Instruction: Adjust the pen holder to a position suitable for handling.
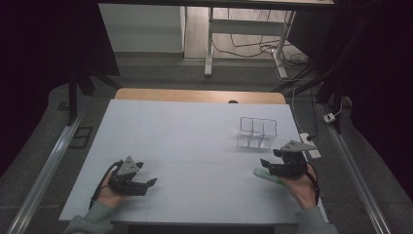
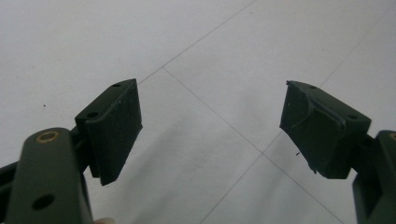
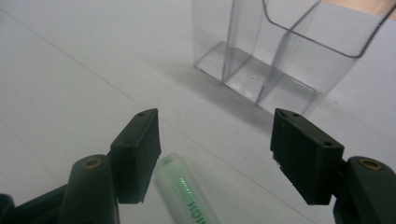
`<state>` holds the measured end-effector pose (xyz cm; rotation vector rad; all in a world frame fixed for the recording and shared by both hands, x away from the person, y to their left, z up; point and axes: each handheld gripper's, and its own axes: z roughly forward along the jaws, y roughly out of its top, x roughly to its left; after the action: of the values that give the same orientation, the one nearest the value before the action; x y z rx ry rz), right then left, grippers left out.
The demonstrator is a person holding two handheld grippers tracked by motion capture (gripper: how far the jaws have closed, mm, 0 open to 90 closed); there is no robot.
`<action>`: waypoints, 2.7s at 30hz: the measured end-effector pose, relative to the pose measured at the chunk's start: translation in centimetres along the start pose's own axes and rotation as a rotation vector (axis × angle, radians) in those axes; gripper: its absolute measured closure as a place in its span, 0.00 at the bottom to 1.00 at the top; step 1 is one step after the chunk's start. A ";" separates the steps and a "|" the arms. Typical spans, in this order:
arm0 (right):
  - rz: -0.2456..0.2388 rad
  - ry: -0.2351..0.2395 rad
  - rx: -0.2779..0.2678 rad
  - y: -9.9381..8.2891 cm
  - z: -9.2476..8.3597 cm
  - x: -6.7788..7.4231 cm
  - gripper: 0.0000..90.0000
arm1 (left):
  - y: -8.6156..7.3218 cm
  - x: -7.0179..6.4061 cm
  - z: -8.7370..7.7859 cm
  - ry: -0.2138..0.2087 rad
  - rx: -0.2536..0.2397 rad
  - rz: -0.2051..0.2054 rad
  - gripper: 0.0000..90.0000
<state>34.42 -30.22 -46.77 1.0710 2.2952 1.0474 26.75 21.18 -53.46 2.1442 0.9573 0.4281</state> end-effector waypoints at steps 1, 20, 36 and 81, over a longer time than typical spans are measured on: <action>0.004 -0.007 0.007 0.1 0.1 -0.1 0.39 | 0.0 0.0 0.0 -0.002 0.001 0.001 0.23; 0.138 -0.095 0.087 3.0 0.6 -4.5 0.61 | 0.0 0.0 -0.1 -0.004 -0.006 0.002 0.23; 0.180 -0.206 0.106 2.6 2.9 -6.9 1.00 | 0.0 0.1 0.0 -0.002 -0.001 0.003 0.23; 0.138 -0.110 0.095 2.6 6.1 -8.2 1.00 | 0.0 0.2 0.1 0.003 0.008 0.015 0.23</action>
<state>44.59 -32.68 -48.34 1.3074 2.2295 0.9127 26.90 21.26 -53.54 2.1591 0.9469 0.4356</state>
